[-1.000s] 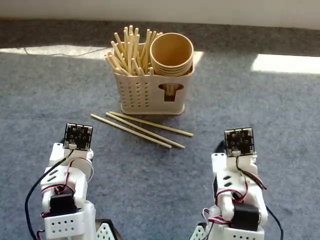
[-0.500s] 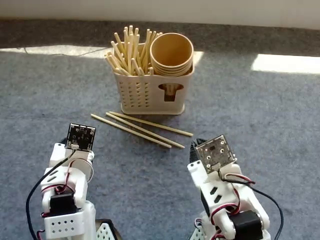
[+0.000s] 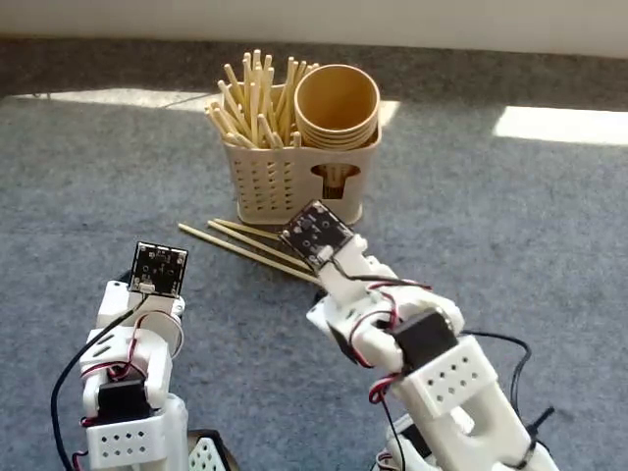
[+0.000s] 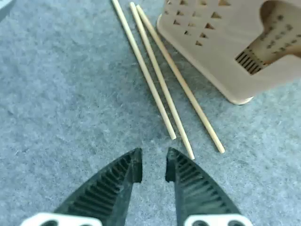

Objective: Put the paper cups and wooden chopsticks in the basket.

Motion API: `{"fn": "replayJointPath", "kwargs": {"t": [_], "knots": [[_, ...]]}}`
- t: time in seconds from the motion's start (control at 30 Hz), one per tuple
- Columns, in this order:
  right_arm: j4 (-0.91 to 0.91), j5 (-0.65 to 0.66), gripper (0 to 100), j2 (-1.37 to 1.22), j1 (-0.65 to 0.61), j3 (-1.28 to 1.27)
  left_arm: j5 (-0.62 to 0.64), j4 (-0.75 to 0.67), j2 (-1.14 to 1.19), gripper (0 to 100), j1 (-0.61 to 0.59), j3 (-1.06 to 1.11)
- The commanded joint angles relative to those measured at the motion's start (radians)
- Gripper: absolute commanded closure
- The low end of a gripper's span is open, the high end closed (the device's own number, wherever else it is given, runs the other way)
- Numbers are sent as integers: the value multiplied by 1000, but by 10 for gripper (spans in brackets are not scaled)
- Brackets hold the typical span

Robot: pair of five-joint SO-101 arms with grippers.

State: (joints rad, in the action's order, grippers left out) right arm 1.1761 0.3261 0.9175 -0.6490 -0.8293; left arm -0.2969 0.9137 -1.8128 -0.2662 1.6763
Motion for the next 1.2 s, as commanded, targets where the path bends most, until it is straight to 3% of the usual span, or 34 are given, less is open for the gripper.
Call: {"fn": "replayJointPath", "kwargs": {"t": [0.0, 0.3, 0.67, 1.0, 1.17], "knots": [[-97, 12, 863, -174, -22, 91, -8, 5, -7, 995, -18, 19], [-246, 109, 864, -503, -58, 170, -8, 5, -7, 995, -19, 19], [-377, 110, 864, -860, -51, 332, -8, 5, -7, 995, -35, 19], [-384, 110, 865, -1102, -39, 452, -8, 0, -7, 995, -53, 19], [-381, 110, 995, -1109, -35, 449, -8, 0, -7, 995, -53, 19]]}}
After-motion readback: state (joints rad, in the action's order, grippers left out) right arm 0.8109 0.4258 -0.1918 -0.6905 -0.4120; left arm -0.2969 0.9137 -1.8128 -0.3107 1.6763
